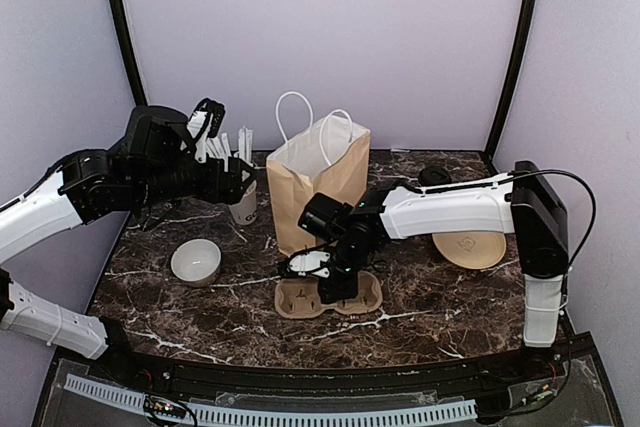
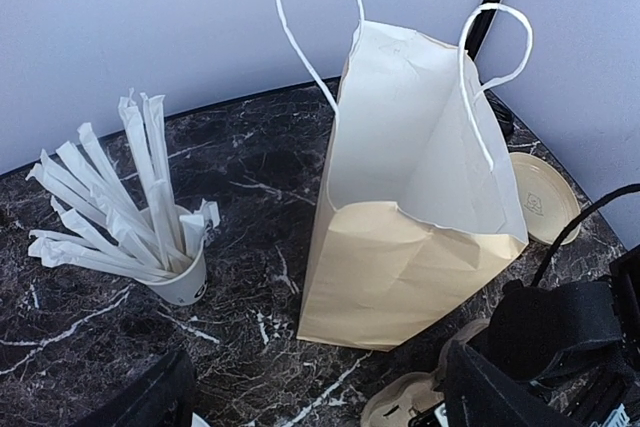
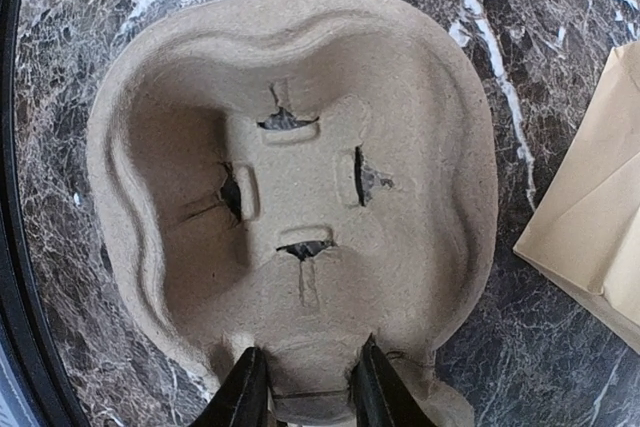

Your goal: Pack the takeout coffee

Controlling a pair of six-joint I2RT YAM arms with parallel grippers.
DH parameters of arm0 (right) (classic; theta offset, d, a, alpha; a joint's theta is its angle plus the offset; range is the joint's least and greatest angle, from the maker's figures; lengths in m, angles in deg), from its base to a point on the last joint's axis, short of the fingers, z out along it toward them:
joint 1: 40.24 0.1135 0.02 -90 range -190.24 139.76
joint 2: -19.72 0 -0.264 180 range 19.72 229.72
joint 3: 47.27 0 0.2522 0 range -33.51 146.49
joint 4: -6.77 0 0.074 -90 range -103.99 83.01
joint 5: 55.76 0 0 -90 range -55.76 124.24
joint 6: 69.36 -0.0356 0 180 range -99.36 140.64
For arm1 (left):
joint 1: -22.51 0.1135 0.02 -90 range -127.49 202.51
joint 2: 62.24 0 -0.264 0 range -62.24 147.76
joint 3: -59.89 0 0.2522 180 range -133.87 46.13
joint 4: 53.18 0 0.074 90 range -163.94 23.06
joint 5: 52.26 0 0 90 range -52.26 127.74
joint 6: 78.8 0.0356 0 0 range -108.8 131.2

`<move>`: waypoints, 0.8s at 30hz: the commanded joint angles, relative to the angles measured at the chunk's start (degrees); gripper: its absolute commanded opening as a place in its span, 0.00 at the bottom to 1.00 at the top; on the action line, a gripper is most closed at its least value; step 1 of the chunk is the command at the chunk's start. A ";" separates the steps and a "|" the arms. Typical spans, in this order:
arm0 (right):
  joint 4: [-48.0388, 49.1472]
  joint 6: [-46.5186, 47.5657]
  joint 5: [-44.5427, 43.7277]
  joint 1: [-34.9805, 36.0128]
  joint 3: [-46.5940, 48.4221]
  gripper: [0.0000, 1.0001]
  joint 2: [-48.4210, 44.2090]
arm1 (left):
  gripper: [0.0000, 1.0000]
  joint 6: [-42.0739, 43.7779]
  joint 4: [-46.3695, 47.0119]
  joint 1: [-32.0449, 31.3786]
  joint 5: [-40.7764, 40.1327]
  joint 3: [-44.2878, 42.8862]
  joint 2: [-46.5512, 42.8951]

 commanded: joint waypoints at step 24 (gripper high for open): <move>-7.44 2.93 6.50 -13.85 -14.27 0.25 -27.42 | 0.82 4.14 -5.86 10.70 21.10 -28.76 27.03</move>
